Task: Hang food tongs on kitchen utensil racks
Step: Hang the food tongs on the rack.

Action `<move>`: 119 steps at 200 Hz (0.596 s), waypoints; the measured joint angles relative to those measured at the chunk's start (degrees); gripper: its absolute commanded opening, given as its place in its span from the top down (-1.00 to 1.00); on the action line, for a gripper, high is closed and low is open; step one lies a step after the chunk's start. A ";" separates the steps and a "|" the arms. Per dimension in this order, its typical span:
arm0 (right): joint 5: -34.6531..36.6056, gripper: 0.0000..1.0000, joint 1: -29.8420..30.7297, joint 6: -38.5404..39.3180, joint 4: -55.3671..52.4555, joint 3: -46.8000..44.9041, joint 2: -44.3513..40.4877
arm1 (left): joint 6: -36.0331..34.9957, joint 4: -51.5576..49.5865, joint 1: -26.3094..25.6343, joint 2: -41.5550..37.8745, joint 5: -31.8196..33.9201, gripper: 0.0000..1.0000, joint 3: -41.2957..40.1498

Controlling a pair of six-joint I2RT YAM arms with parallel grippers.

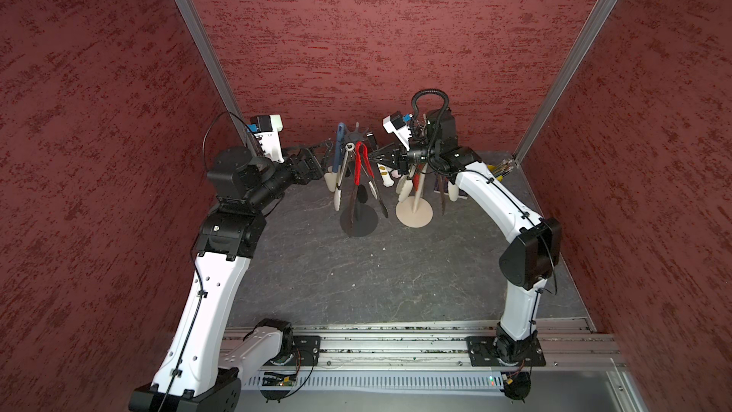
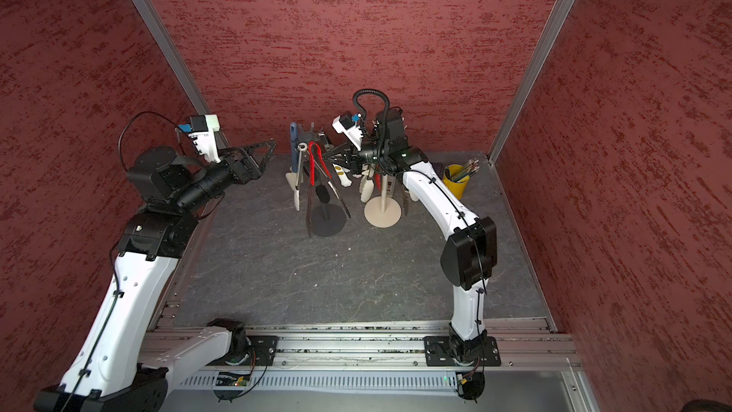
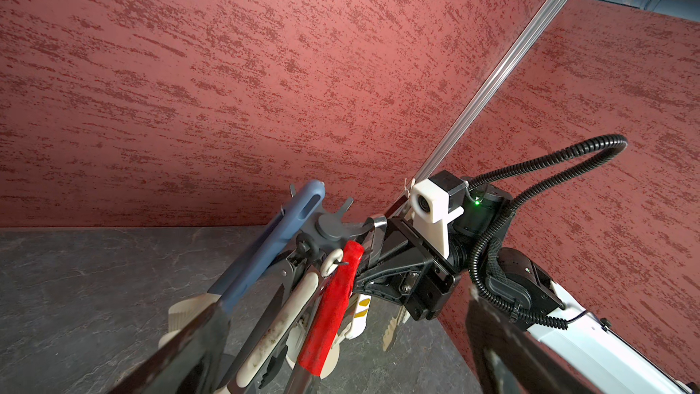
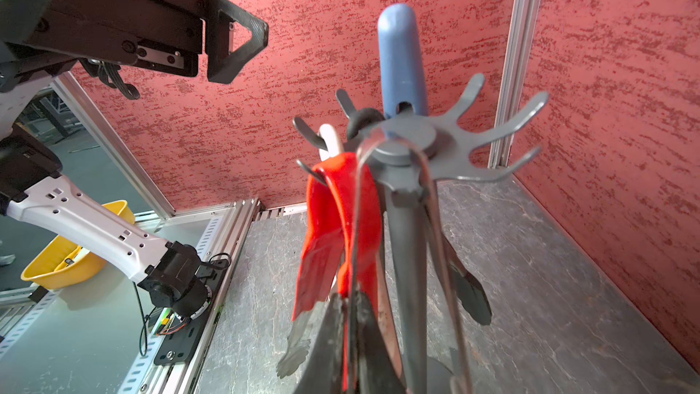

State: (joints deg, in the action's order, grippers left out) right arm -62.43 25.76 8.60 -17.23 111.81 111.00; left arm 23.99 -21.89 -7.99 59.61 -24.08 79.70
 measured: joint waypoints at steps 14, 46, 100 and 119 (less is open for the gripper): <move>0.39 1.00 0.02 1.36 -2.64 1.86 0.83 | 0.20 0.02 0.00 0.07 -0.07 -0.99 0.00; 2.19 1.00 0.44 5.16 -9.49 7.39 3.85 | 0.68 0.04 0.00 0.11 -0.09 -0.99 -0.26; 4.26 0.85 0.98 9.77 -18.01 12.92 6.34 | 1.27 0.52 0.00 0.37 -0.11 -1.00 -0.94; 4.98 0.43 1.03 9.88 -18.58 13.07 6.34 | 1.29 0.48 0.00 0.37 -0.07 -1.00 -1.29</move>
State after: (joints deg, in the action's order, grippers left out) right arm -57.45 26.79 18.48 -35.81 124.88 117.34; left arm 25.28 -21.41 -7.99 59.99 -24.14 78.41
